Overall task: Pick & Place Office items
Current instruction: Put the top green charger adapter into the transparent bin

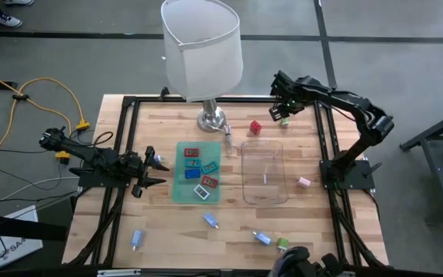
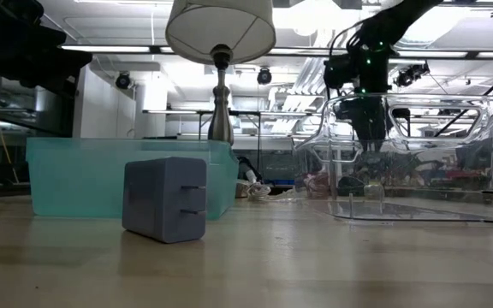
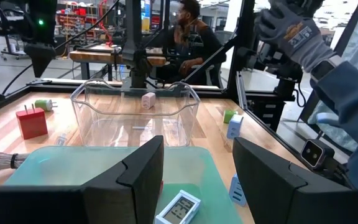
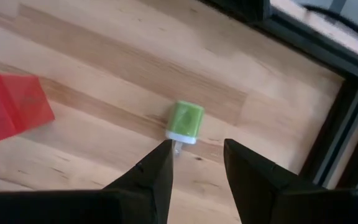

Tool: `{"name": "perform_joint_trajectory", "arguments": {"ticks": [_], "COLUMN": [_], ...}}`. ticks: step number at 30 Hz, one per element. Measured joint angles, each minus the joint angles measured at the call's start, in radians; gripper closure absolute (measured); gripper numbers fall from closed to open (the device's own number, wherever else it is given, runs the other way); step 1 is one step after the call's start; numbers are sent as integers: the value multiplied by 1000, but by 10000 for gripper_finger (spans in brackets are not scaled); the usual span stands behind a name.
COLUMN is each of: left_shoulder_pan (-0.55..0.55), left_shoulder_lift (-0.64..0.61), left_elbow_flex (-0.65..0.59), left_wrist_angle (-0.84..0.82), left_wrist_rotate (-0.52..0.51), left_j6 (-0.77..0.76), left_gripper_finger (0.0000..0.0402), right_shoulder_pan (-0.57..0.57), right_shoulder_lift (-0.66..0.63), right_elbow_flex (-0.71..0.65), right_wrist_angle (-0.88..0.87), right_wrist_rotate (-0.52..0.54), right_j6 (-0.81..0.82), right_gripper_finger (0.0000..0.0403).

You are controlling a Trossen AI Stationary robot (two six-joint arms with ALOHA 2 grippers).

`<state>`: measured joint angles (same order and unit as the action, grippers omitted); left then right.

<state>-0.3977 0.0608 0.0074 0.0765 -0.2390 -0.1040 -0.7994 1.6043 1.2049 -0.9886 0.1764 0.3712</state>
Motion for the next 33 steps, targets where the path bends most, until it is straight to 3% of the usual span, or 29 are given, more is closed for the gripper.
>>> {"name": "perform_joint_trajectory", "arguments": {"ticks": [11, 23, 33], "left_shoulder_pan": [0, 0, 0], "left_shoulder_lift": [0, 0, 0], "left_elbow_flex": [0, 0, 0], "left_wrist_angle": [0, 0, 0], "left_wrist_rotate": [0, 0, 0], "left_j6": [0, 0, 0], "left_gripper_finger": [216, 216, 216], "right_shoulder_pan": [-29, -40, -40], "right_shoulder_lift": [0, 0, 0], "right_elbow_flex": [-74, -138, -138], "right_wrist_angle": [30, 149, 141], "right_wrist_rotate": [-1, -48, -45], "right_j6": [18, 33, 71], "right_gripper_finger": [272, 215, 216]}}
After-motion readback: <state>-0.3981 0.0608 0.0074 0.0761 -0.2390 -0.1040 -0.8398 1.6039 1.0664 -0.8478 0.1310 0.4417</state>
